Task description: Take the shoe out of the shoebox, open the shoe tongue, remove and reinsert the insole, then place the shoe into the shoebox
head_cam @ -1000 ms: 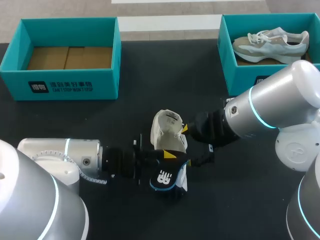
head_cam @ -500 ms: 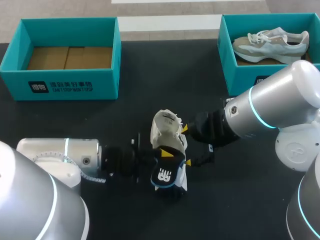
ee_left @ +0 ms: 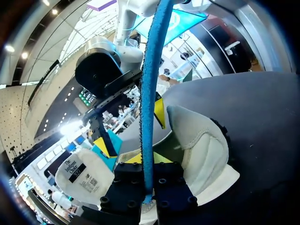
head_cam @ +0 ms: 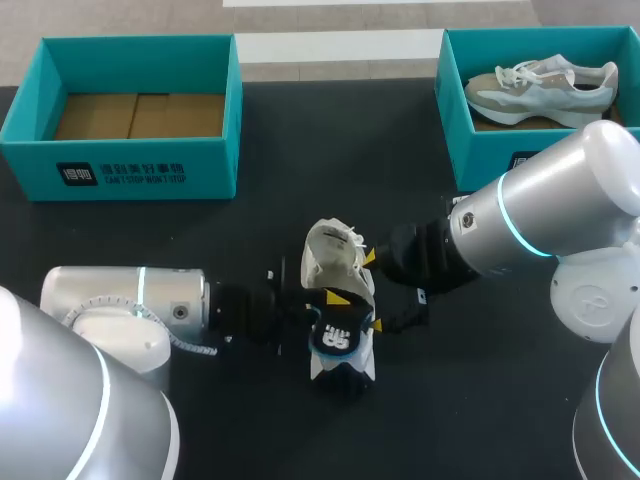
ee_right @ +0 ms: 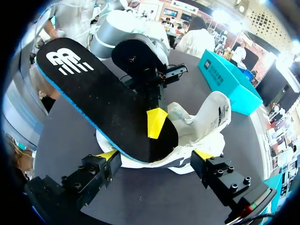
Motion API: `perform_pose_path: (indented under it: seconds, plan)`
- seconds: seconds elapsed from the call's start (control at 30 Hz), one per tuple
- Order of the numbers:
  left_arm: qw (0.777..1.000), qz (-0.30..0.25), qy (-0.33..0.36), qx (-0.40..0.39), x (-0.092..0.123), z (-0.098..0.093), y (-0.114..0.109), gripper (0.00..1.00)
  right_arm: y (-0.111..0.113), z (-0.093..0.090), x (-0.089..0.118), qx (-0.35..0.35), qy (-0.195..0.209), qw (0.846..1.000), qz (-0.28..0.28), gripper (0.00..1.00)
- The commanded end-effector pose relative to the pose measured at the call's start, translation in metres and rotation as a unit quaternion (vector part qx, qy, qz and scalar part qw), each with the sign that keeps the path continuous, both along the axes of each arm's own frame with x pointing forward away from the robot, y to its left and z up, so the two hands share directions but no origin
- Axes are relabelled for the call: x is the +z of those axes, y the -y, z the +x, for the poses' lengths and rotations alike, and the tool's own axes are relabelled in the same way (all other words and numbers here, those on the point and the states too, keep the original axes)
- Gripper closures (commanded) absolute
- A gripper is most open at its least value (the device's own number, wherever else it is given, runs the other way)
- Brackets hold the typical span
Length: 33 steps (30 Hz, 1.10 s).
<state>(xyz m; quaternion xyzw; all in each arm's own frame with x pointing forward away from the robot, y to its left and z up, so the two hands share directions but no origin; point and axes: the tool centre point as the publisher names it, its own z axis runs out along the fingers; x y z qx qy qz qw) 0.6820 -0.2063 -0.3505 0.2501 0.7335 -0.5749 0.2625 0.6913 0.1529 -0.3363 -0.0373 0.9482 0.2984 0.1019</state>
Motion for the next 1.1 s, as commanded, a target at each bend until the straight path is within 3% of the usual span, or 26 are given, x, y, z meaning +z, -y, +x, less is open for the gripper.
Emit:
perform_pose_path:
  seconds: [0.03,0.43,0.8,0.83,0.9,0.97,1.1]
  plan:
    - [1.000,-0.004,0.003,0.004,0.005,-0.002,-0.001,0.64,0.000,-0.001,-0.001,-0.001,0.001,1.000,0.000,0.00]
    - [1.000,-0.012,0.013,0.006,0.027,-0.011,-0.006,0.69,0.000,-0.001,-0.001,-0.001,0.001,1.000,0.000,0.00]
    - [1.000,-0.025,0.016,0.008,0.032,-0.045,-0.015,0.71,0.000,-0.001,-0.001,-0.001,0.001,1.000,0.000,0.00]
    - [0.999,-0.026,0.017,0.009,0.032,-0.047,-0.015,0.74,0.000,-0.001,-0.001,-0.001,0.001,1.000,0.000,0.00]
    - [0.999,-0.027,0.016,0.009,0.031,-0.049,-0.015,0.91,0.000,-0.001,-0.001,-0.001,0.001,1.000,0.000,0.00]
    - [1.000,-0.026,0.011,0.008,0.027,-0.049,-0.014,1.00,0.000,-0.001,-0.001,-0.001,0.001,1.000,0.000,0.00]
    - [1.000,-0.024,0.009,0.007,0.022,-0.045,-0.011,1.00,0.000,-0.001,-0.001,-0.001,0.001,1.000,0.000,0.00]
